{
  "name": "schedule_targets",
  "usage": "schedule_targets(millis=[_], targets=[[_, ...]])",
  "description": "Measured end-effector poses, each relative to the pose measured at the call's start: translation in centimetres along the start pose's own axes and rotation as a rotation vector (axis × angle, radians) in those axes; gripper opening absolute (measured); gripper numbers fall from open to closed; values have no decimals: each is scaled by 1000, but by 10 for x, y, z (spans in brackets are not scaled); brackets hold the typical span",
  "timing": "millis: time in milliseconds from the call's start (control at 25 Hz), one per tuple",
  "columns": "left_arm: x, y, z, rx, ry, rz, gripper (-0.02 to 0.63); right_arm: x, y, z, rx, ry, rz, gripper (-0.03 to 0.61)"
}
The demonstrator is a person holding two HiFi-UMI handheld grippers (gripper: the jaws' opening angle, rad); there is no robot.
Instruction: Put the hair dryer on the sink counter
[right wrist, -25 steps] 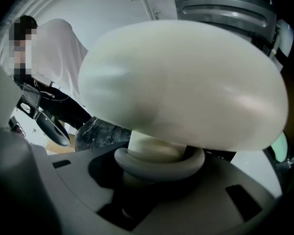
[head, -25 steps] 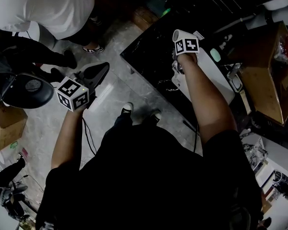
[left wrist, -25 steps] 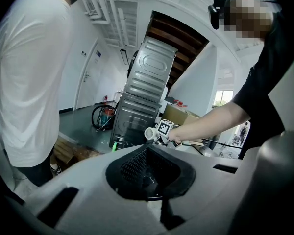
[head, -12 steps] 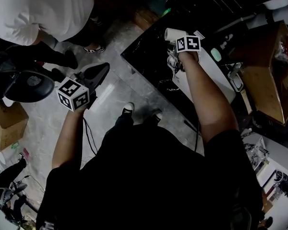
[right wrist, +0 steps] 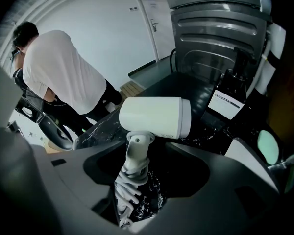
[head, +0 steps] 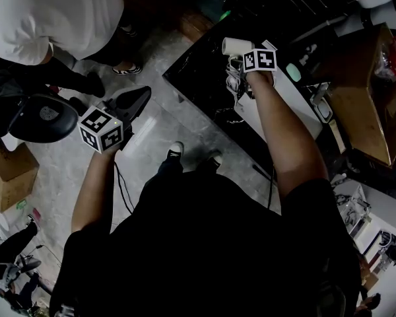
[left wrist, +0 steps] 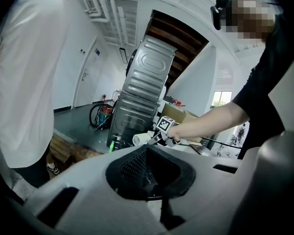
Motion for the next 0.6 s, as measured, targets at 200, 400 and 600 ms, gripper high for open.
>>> schedule_targets(millis=[200, 400, 600], targets=[[0, 3, -5, -11, 7, 1, 14, -5, -6, -5, -5, 16, -8, 241], [1, 6, -10, -25, 15, 4, 14, -10, -14, -7, -6, 22, -19, 241], [6, 8, -18, -33, 29, -4, 14, -13, -30, -10, -8, 31, -45, 241]])
Point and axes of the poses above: the fingertips, and each gripper's own axes: y forward along the fingers, z to its left, x out of its top, the point moved 8 cm from there along -y, backward along the fingers, and after that the axes turned 2 degrees about y, right-handed, at the moved point
